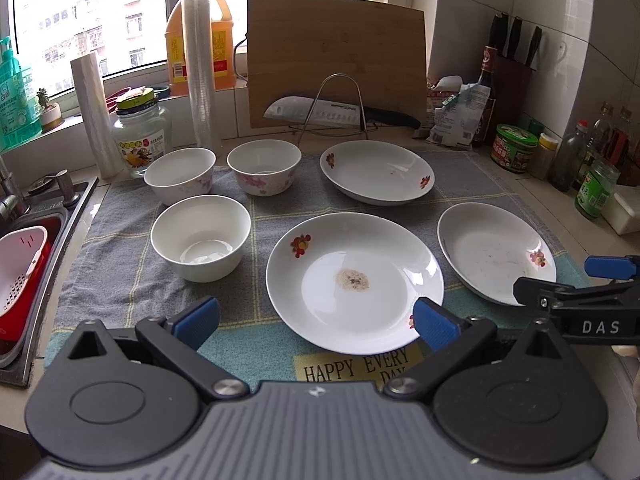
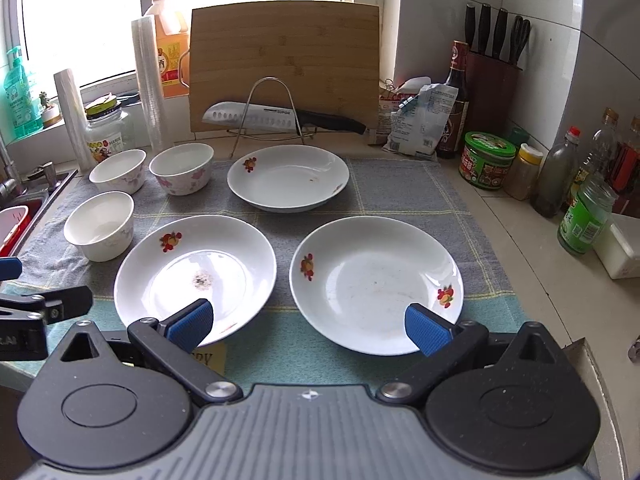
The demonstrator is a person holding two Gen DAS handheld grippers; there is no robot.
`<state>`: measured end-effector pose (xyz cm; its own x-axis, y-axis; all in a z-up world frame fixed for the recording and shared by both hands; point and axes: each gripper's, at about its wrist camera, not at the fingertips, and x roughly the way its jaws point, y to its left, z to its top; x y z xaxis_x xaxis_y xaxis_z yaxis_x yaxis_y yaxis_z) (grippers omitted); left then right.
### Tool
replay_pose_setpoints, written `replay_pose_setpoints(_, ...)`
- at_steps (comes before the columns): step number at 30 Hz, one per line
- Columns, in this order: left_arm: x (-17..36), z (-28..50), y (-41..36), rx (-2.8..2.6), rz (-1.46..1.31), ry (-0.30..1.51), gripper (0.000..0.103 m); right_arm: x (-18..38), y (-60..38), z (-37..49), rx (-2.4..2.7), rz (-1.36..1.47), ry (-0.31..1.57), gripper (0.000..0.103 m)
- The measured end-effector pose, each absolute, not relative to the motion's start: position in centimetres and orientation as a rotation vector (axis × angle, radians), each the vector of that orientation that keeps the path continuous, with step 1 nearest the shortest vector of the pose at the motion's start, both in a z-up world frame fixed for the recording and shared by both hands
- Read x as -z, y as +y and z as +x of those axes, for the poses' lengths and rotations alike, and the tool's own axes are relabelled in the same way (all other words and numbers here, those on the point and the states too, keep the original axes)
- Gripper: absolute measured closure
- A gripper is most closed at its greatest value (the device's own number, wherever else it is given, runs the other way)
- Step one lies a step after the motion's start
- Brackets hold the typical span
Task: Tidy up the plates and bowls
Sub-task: 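Move the left gripper to the fruit-decorated white plate and grasp its rim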
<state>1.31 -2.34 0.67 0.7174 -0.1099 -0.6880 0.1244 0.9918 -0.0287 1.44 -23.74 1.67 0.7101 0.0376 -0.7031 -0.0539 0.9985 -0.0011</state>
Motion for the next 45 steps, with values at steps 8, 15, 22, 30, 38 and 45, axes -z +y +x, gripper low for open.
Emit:
replay_pose_setpoints(8, 0.0, 2.1, -3.4, 0.153, 0.014, 0.741, 0.001, 2.6, -28.0, 2.2, -0.011, -0.009, 0.832, 0.0)
replay_pose_setpoints(15, 0.4, 3.3, -5.1, 0.164, 0.023, 0.746, 0.001, 5.9, -30.7, 3.7, -0.023, -0.016, 0.887, 0.0)
replay_pose_setpoints(22, 1.1, 5.4, -7.3, 0.181, 0.029, 0.749, 0.001, 8.2, -32.0, 5.4, -0.103, -0.068, 0.911, 0.0)
replay_pose_setpoints(30, 1.7, 7.6, -10.8, 0.178, 0.09, 0.758, 0.001, 9.2, -33.0, 6.6, -0.27, -0.136, 0.88, 0.0)
replay_pose_setpoints(38, 1.6, 10.0, -14.3, 0.229, 0.133, 0.793, 0.001, 9.4, -34.0, 7.5, -0.394, -0.185, 0.838, 0.0)
replay_pose_setpoints(45, 2.1, 13.0, -17.7, 0.324, 0.212, 0.828, 0.001, 9.7, -34.6, 7.4, -0.439, -0.194, 0.793, 0.0)
